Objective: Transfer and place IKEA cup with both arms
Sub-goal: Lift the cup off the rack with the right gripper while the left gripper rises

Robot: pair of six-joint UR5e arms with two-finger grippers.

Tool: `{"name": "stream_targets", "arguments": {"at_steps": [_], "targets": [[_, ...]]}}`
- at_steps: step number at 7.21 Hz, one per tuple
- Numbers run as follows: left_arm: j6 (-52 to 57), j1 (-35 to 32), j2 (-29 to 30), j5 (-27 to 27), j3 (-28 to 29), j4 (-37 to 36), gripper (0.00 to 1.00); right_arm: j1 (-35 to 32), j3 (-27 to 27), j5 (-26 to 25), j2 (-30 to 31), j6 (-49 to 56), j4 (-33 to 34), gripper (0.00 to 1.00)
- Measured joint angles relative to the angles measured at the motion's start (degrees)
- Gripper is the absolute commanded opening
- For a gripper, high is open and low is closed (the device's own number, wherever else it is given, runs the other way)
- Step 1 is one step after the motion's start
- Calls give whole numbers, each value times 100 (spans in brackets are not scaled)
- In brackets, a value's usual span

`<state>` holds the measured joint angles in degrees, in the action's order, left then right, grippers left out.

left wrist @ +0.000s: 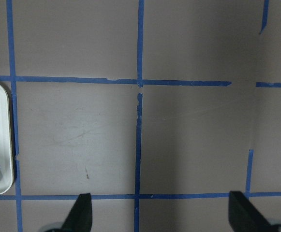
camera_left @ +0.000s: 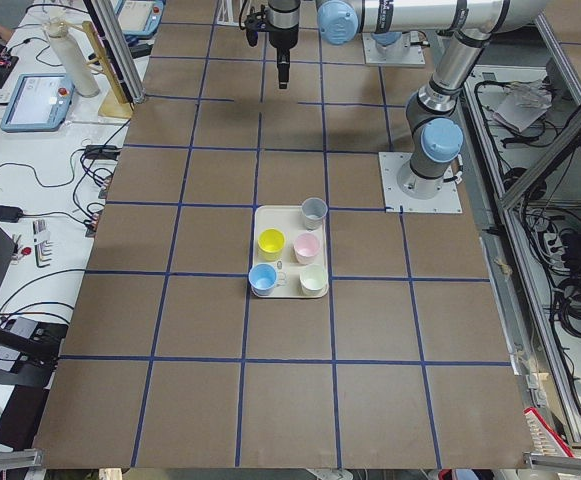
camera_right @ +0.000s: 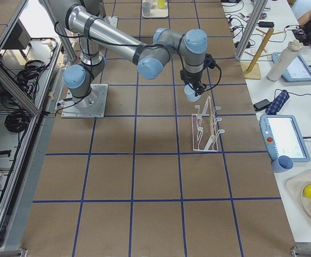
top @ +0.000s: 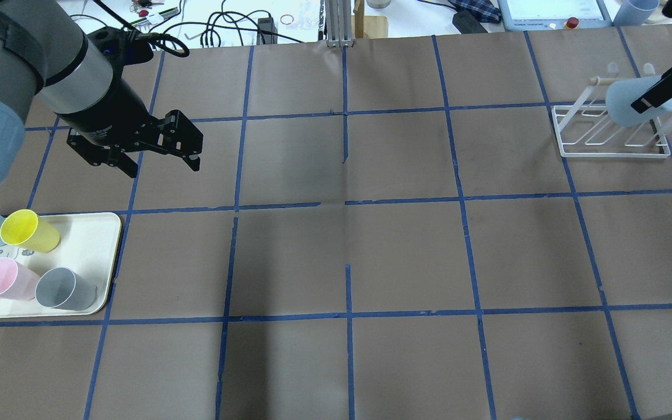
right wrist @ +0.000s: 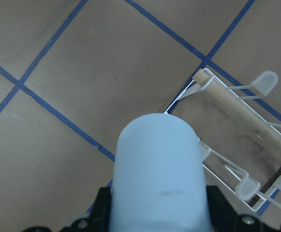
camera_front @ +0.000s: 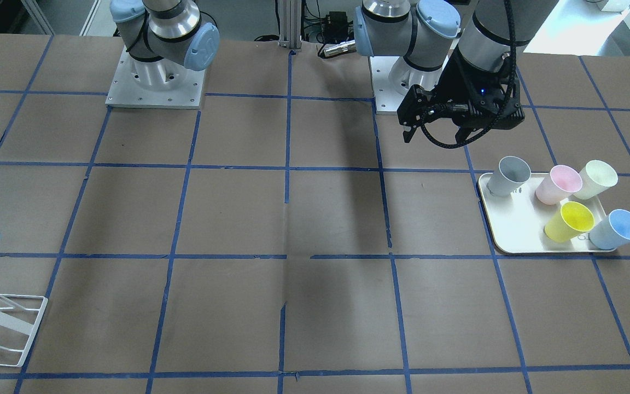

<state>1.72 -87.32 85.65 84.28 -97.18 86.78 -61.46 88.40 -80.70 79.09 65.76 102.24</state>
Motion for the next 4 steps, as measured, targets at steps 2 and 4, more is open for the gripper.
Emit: {"name": "stream_targets", "arguments": {"at_steps": [2,4], "targets": [[355,8,50,-1096,-6,-3,100,11,45,312,78,-463,-590,49],[703,13,150,-2707,-134,3,100,82,59,792,82,-1479,-1511,49]]}}
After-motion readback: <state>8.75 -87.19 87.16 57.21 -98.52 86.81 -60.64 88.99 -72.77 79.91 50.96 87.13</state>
